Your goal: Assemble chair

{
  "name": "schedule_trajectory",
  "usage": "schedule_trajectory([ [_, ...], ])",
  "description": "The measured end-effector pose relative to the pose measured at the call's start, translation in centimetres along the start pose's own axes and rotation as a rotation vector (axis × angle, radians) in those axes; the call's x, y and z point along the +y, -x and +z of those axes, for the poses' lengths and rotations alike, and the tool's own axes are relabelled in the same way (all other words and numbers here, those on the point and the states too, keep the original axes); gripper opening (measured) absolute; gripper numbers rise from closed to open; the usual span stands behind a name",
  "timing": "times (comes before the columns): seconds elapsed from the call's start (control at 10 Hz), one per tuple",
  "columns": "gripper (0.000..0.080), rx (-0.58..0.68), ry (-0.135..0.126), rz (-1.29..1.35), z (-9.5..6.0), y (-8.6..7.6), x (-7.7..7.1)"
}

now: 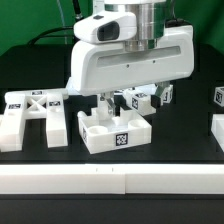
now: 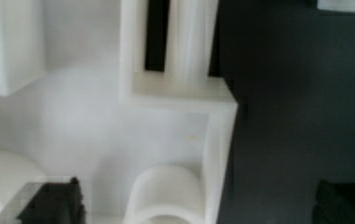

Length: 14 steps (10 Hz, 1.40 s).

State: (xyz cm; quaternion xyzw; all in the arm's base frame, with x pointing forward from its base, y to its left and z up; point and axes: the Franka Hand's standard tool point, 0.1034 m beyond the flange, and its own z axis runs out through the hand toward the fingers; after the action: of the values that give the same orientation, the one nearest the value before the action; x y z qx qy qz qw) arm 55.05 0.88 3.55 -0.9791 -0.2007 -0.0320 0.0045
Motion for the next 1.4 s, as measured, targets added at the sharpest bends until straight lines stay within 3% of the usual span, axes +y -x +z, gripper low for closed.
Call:
schedule_trajectory([
  [0.4,0.0650,-0.001,-0.006,-0.008,2.0,0.4,-0.7],
  [0.6,0.0650,-0.002,-0.007,-0.009,2.1,0.5,-0.7],
  [0.8,0.0385,-0.002,-0.007,-0.009,2.1,0.5,-0.7],
  [0.9,0.0385,-0.002,-0.007,-0.009,2.1,0.5,-0.7],
  [1.1,0.0051,-0.002,-0.007,-0.009,2.1,0.5,-0.7],
  [1.4,0.0033,-0.002,-0.007,-0.009,2.1,0.5,-0.7],
])
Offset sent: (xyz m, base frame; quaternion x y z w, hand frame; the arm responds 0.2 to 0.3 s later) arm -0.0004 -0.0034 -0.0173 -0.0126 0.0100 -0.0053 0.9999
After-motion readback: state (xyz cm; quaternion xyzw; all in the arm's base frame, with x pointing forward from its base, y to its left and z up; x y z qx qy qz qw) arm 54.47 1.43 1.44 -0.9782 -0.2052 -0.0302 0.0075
